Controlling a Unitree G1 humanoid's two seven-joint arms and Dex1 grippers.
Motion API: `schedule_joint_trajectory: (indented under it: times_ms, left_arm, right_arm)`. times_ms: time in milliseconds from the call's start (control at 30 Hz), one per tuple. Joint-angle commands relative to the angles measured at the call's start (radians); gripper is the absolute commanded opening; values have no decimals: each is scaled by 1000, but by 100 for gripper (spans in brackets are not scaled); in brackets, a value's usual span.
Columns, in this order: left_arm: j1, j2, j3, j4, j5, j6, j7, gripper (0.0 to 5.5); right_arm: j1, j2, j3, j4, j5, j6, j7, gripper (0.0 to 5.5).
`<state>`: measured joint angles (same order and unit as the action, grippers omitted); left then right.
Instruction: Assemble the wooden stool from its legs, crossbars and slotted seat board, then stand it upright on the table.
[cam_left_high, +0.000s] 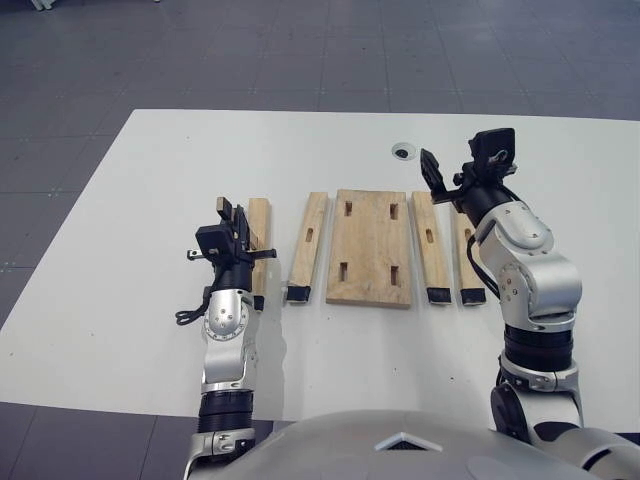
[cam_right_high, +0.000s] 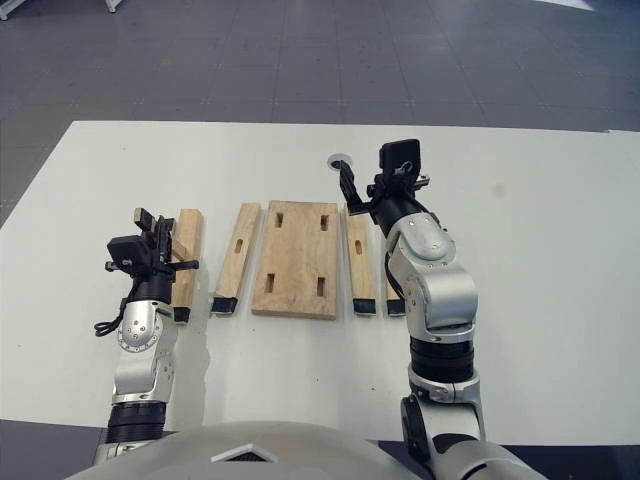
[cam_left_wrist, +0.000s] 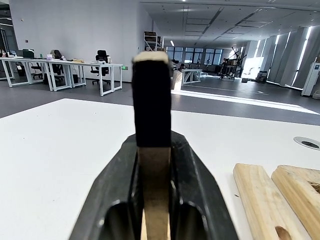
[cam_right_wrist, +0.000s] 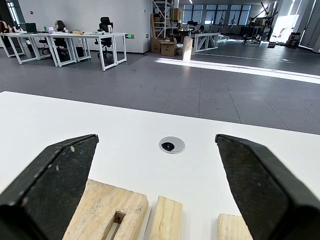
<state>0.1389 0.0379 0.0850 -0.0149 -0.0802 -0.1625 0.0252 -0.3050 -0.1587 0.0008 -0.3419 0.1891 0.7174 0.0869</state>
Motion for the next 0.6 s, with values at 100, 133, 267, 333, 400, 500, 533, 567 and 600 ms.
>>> schedule_joint_trajectory:
  times_ms: [100,133,267,333,400,500,533,567,600]
  left_arm:
    - [2,-2,16,208,26,196,41,42]
    - [-11,-3,18,204,21,201,42,42]
    - [-50,-14,17,147,14,235,58,42]
    - [-65,-26,12,91,3,261,61,42]
    - [-79,-33,1,24,0,283,58,42]
    - [-105,-43,-24,-99,-5,337,50,42]
    - [-113,-46,-31,-131,-7,359,48,42]
    - [-121,-50,-38,-154,-7,380,47,42]
    - [-124,-53,-43,-169,-7,396,44,42]
  right_arm:
    - [-33,8,-7,-2,-9,-1,-10,431]
    - [-34,8,-6,-1,-9,-1,-10,431]
    - [-36,9,-5,-1,-7,0,-12,431]
    - [-37,9,-5,-1,-7,2,-14,431]
    - [-38,9,-6,-1,-6,2,-14,431]
    - [-39,10,-8,0,-6,2,-16,431]
    - [-39,12,-6,1,-6,1,-17,431]
    - [-38,13,-5,0,-6,1,-18,431]
    - [-38,15,-3,0,-6,1,-19,431]
